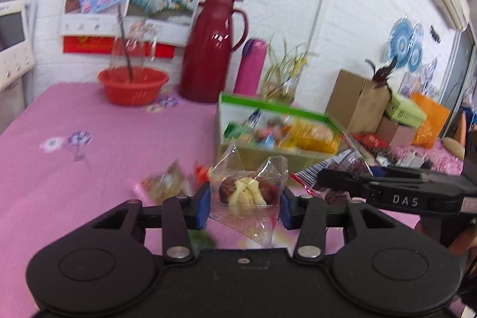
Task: Organize snacks
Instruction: 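Carry both packets over the green box and open both tools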
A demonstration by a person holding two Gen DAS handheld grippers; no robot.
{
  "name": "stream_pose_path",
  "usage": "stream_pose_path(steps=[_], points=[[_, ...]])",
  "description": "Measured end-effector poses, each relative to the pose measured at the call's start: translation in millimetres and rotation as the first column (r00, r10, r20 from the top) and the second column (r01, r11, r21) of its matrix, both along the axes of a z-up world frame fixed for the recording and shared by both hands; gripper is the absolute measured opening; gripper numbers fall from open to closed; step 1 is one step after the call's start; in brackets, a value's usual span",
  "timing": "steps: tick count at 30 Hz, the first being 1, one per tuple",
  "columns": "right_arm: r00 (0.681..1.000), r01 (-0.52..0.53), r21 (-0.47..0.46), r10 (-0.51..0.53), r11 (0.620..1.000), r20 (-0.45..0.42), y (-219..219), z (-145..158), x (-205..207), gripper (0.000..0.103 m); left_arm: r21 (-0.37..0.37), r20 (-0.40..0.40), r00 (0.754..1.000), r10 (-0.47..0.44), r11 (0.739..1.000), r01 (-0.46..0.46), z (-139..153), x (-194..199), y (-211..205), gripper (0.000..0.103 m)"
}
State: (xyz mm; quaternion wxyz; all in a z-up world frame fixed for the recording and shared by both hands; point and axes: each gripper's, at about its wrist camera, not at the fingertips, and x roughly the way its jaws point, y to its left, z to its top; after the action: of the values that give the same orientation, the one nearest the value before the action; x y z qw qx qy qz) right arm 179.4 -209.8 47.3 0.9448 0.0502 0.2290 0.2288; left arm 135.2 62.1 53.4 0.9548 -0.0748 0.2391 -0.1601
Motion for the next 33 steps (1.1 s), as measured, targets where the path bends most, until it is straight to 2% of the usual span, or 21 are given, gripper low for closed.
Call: stream_pose_path(steps=[3, 7, 11, 15, 17, 18, 19, 20, 22, 25, 33], points=[[0.996, 0.069, 0.023, -0.070, 0.997, 0.058, -19.3, 12.0, 15.5, 0.088, 0.001, 0.052, 0.999, -0.011, 1.000, 0.011, 19.7, 23.3, -18.3, 0.030], [0.979, 0.162, 0.044, -0.166, 0.986, 0.121, -37.2, 20.9, 47.5, 0.089, -0.031, 0.067, 0.998, -0.021, 0.999, 0.023, 31.2, 66.1, -42.5, 0.031], [0.959, 0.247, 0.064, -0.254, 0.967, 0.123, -53.0, 14.9, 83.2, 0.089, -0.023, 0.074, 0.997, -0.011, 1.000, 0.013, 25.1, 104.8, -64.0, 0.031], [0.951, 0.277, 0.052, -0.282, 0.959, 0.128, -59.8, -0.4, 111.3, 0.091, -0.006, 0.043, 0.999, -0.004, 1.000, 0.004, 10.4, 137.4, -77.3, 0.032], [0.954, 0.270, -0.009, -0.266, 0.963, 0.137, -56.6, -11.4, 119.5, 0.103, 0.003, 0.028, 1.000, 0.000, 1.000, 0.000, 1.9, 152.3, -81.2, 0.038], [0.961, 0.256, -0.066, -0.246, 0.964, 0.129, -52.7, -16.6, 123.8, 0.103, 0.009, 0.024, 1.000, 0.006, 1.000, -0.006, -2.1, 157.1, -82.5, 0.048], [0.964, 0.248, -0.108, -0.234, 0.963, 0.127, -50.7, -22.0, 124.9, 0.103, 0.014, 0.019, 1.000, 0.014, 1.000, -0.014, -5.6, 160.0, -83.1, 0.083], [0.963, 0.249, -0.136, -0.231, 0.959, 0.135, -49.7, -26.0, 124.6, 0.103, 0.016, 0.015, 1.000, 0.028, 0.999, -0.028, -8.8, 161.6, -82.8, 0.100], [0.962, 0.254, -0.154, -0.232, 0.955, 0.146, -52.1, -28.7, 121.9, 0.103, 0.021, 0.028, 0.998, 0.050, 0.999, -0.050, -12.9, 159.3, -81.7, 0.103], [0.961, 0.262, -0.111, -0.249, 0.959, 0.117, -61.4, -23.9, 117.9, 0.103, 0.052, 0.021, 0.998, 0.062, 0.997, -0.063, -13.8, 158.1, -81.2, 0.103], [0.964, 0.231, -0.009, -0.227, 0.973, 0.135, -70.1, 6.8, 76.7, 0.103, 0.016, 0.019, 0.996, 0.087, 0.996, -0.087, 4.4, 128.2, -67.6, 0.103]])
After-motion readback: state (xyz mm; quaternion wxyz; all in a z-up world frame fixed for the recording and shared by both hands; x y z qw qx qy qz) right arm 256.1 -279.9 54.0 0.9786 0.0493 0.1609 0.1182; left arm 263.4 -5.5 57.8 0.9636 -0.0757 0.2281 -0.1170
